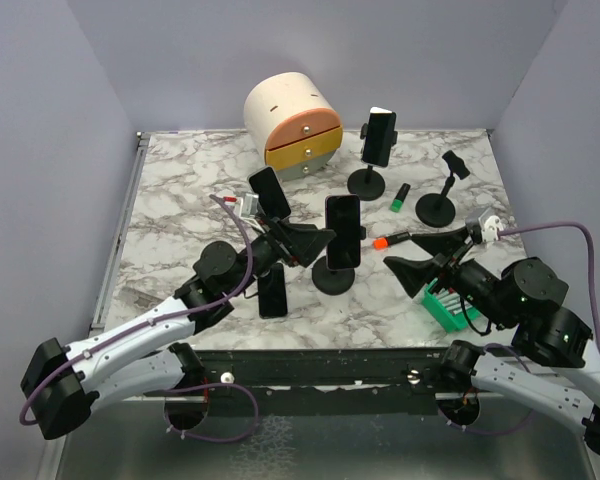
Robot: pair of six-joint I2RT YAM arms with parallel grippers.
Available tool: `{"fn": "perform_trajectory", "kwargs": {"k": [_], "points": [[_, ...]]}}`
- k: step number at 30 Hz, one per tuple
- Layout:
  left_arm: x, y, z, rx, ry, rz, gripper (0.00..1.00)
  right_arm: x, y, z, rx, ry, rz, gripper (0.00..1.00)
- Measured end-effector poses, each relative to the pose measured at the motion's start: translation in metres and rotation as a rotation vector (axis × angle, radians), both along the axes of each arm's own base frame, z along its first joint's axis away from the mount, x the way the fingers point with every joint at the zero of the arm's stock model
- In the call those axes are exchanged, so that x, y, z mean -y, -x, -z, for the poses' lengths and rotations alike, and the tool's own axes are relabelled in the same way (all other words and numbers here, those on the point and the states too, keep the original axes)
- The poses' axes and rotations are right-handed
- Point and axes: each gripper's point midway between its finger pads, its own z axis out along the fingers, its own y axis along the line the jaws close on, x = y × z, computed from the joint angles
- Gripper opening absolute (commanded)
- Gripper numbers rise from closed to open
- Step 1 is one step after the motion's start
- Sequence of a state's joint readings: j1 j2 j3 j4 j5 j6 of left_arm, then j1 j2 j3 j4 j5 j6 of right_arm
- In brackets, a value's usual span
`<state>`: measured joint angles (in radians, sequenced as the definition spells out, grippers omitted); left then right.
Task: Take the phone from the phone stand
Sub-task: Place the phone stand with the phone at the center of the board, then remove the phone from the phone stand.
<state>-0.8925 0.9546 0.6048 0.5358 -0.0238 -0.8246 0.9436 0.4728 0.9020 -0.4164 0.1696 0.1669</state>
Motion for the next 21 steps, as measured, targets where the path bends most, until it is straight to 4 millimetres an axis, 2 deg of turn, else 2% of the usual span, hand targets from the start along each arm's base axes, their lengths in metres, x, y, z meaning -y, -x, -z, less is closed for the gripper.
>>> {"fn": "perform_trajectory", "kwargs": {"k": [4, 8, 10, 11, 16, 18, 21], "points": [[-0.017, 0.001, -0.015, 0.048, 0.004, -0.058, 0.97, 0.007, -0.012, -0.011, -0.015, -0.02, 0.084, 0.82], [-0.039, -0.002, -0.03, 0.108, -0.013, -0.151, 0.99, 0.006, -0.033, -0.03, -0.069, 0.012, 0.189, 0.84], [-0.049, -0.005, -0.038, 0.135, -0.031, -0.196, 0.99, -0.002, -0.046, -0.036, -0.098, 0.036, 0.227, 0.86], [-0.053, -0.007, -0.042, 0.149, -0.047, -0.22, 0.99, -0.007, -0.05, -0.037, -0.107, 0.041, 0.235, 0.92], [-0.068, -0.015, -0.065, 0.21, -0.128, -0.312, 0.99, -0.028, -0.063, -0.02, -0.175, 0.086, 0.236, 0.96], [-0.073, -0.019, -0.071, 0.236, -0.166, -0.347, 0.99, -0.036, -0.066, -0.025, -0.2, 0.09, 0.232, 0.97], [-0.079, -0.024, -0.067, 0.256, -0.226, -0.389, 0.99, -0.049, -0.073, -0.044, -0.222, 0.075, 0.232, 0.99]]}}
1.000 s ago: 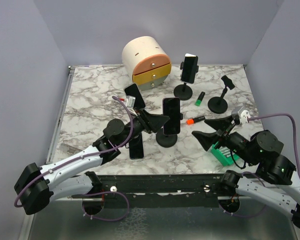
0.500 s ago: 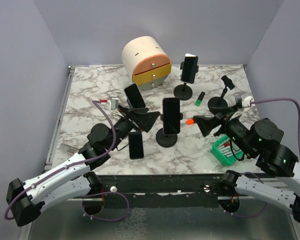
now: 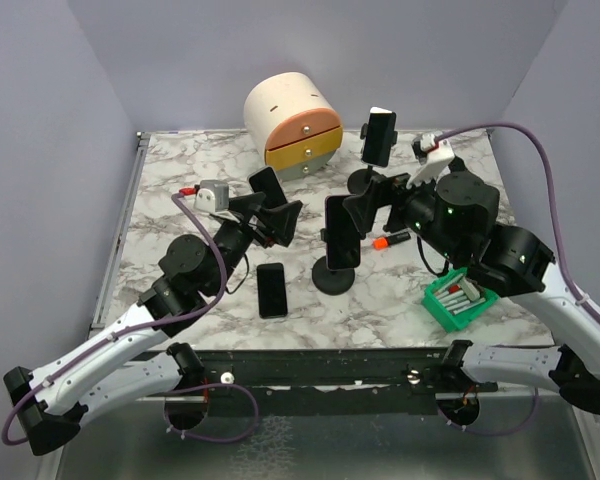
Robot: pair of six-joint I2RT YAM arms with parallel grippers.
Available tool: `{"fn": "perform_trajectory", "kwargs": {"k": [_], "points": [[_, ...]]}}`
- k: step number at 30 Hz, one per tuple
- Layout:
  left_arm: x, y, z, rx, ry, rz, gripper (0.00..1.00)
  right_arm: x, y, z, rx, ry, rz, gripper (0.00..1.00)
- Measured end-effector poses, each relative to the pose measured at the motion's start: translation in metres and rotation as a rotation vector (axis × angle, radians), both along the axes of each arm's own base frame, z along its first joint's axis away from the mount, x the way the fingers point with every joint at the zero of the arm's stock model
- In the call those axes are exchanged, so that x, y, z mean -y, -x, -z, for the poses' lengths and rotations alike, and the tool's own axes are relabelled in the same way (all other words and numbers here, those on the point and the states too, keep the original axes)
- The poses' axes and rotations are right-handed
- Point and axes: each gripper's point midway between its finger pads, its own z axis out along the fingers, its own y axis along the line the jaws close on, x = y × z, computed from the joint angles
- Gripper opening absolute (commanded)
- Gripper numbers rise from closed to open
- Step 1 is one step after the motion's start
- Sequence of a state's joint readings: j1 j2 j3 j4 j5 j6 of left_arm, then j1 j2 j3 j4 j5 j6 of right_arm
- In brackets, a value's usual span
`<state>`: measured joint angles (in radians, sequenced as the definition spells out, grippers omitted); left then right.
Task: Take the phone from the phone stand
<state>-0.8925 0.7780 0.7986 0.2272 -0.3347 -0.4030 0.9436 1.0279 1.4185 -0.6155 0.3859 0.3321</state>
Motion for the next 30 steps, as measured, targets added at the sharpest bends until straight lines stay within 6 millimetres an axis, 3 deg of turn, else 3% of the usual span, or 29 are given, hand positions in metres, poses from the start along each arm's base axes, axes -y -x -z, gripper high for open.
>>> {"fn": "perform_trajectory", "kwargs": {"k": [5, 11, 13, 18, 22, 24, 27, 30], "points": [[-0.007, -0.009, 0.021, -0.006, -0.09, -0.066, 0.99, -0.01, -0.01, -0.01, -0.029, 0.003, 0.025, 1.0], [-0.016, -0.014, 0.057, -0.034, -0.172, -0.116, 0.99, 0.0, -0.005, 0.015, -0.026, 0.01, 0.033, 1.0], [-0.018, -0.014, 0.063, -0.042, -0.192, -0.126, 0.99, 0.003, -0.004, 0.016, -0.023, 0.008, 0.038, 1.0], [-0.026, -0.014, 0.058, -0.027, -0.205, -0.154, 0.99, -0.012, -0.015, -0.006, -0.027, 0.008, 0.039, 1.0], [-0.03, -0.013, 0.047, -0.009, -0.209, -0.166, 0.99, -0.025, -0.024, 0.001, -0.077, 0.037, 0.017, 1.0], [-0.031, -0.013, 0.043, -0.001, -0.214, -0.169, 0.99, -0.018, -0.037, 0.008, -0.125, 0.036, 0.018, 1.0], [-0.035, -0.012, 0.042, 0.005, -0.224, -0.178, 0.99, 0.014, -0.065, 0.015, -0.193, -0.005, 0.094, 1.0], [-0.039, -0.01, 0.041, 0.014, -0.238, -0.188, 0.99, 0.017, -0.068, 0.019, -0.236, -0.035, 0.082, 1.0]]}}
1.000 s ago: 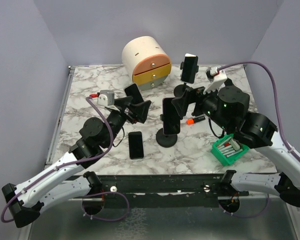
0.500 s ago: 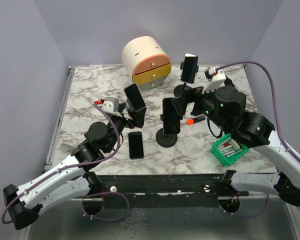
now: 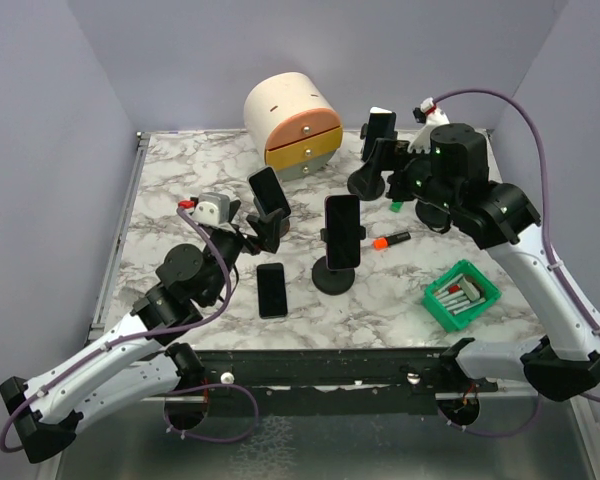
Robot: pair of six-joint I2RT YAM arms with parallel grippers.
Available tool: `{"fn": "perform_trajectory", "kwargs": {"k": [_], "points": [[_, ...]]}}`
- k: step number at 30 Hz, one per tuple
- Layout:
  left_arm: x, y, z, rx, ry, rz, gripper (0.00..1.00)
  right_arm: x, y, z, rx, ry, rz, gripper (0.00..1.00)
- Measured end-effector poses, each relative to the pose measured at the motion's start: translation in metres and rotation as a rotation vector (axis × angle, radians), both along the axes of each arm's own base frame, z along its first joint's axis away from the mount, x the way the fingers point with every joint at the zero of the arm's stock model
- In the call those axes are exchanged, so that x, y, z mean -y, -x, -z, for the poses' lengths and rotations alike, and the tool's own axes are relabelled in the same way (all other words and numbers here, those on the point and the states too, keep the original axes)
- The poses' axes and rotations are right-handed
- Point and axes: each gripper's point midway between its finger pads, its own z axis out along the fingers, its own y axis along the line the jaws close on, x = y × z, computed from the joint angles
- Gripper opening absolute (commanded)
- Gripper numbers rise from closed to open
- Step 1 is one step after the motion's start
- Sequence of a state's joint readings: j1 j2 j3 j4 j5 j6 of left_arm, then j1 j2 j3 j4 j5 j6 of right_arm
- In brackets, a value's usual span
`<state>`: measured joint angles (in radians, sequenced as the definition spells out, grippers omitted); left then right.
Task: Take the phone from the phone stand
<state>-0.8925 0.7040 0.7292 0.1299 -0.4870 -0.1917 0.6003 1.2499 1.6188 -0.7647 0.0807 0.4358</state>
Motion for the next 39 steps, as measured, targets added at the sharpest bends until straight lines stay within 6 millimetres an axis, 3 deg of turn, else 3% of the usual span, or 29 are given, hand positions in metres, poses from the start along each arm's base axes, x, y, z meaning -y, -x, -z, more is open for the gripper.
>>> {"fn": "perform_trajectory", "kwargs": {"k": [7, 19, 29, 39], "points": [[-0.003, 0.001, 0.0, 0.009, -0.022, -0.007, 0.99, -0.03, 0.008, -0.001, -0.061, -0.042, -0.142, 1.0], [-0.004, 0.003, 0.002, 0.003, -0.011, -0.004, 0.99, -0.027, 0.024, 0.022, -0.138, 0.045, -0.196, 1.0], [-0.004, 0.003, 0.007, -0.017, -0.006, -0.001, 0.99, -0.051, 0.045, 0.027, -0.155, 0.105, -0.243, 1.0], [-0.005, 0.004, 0.009, -0.025, -0.013, 0.0, 0.99, -0.046, 0.038, 0.038, -0.181, 0.144, -0.173, 1.0]]}}
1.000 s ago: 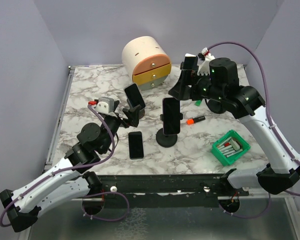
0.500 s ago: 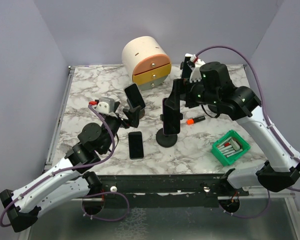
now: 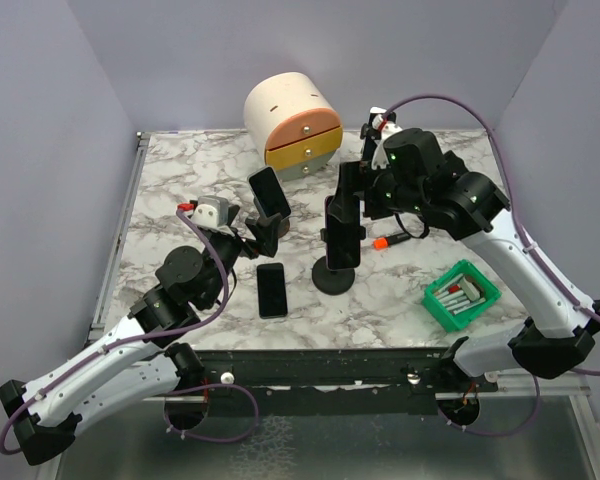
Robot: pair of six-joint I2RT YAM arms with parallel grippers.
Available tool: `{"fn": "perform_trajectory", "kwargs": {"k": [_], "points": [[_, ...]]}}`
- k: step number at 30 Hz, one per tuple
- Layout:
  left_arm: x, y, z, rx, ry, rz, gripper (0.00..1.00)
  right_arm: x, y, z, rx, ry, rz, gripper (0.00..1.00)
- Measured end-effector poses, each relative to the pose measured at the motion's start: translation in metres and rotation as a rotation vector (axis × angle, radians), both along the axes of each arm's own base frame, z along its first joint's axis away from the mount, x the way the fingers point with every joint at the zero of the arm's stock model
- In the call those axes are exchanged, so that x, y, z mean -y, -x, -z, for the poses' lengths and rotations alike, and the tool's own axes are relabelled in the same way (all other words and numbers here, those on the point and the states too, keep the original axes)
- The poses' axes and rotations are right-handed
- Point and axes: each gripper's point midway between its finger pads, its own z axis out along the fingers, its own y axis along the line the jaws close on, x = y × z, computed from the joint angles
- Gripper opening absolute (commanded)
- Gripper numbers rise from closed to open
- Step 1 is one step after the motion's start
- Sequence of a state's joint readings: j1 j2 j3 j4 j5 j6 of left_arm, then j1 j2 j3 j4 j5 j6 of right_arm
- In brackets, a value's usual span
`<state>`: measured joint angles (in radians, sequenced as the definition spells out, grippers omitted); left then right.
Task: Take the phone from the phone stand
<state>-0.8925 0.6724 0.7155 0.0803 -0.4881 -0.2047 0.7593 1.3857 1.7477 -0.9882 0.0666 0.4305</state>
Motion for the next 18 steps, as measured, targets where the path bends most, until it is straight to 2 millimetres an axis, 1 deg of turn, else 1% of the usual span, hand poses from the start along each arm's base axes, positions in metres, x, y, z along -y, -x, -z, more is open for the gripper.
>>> {"fn": "perform_trajectory", "kwargs": {"k": [5, 12, 18], "points": [[0.0, 0.0, 0.0, -0.001, -0.001, 0.0, 0.99, -0.004, 0.0, 0.003, -0.008, 0.006, -0.007, 1.0], [0.0, 0.0, 0.0, 0.0, 0.0, 0.0, 0.99, -0.009, -0.006, 0.014, -0.027, 0.036, -0.003, 1.0], [0.0, 0.0, 0.0, 0.0, -0.001, 0.0, 0.99, -0.008, -0.008, 0.012, -0.022, 0.059, 0.019, 1.0]]}}
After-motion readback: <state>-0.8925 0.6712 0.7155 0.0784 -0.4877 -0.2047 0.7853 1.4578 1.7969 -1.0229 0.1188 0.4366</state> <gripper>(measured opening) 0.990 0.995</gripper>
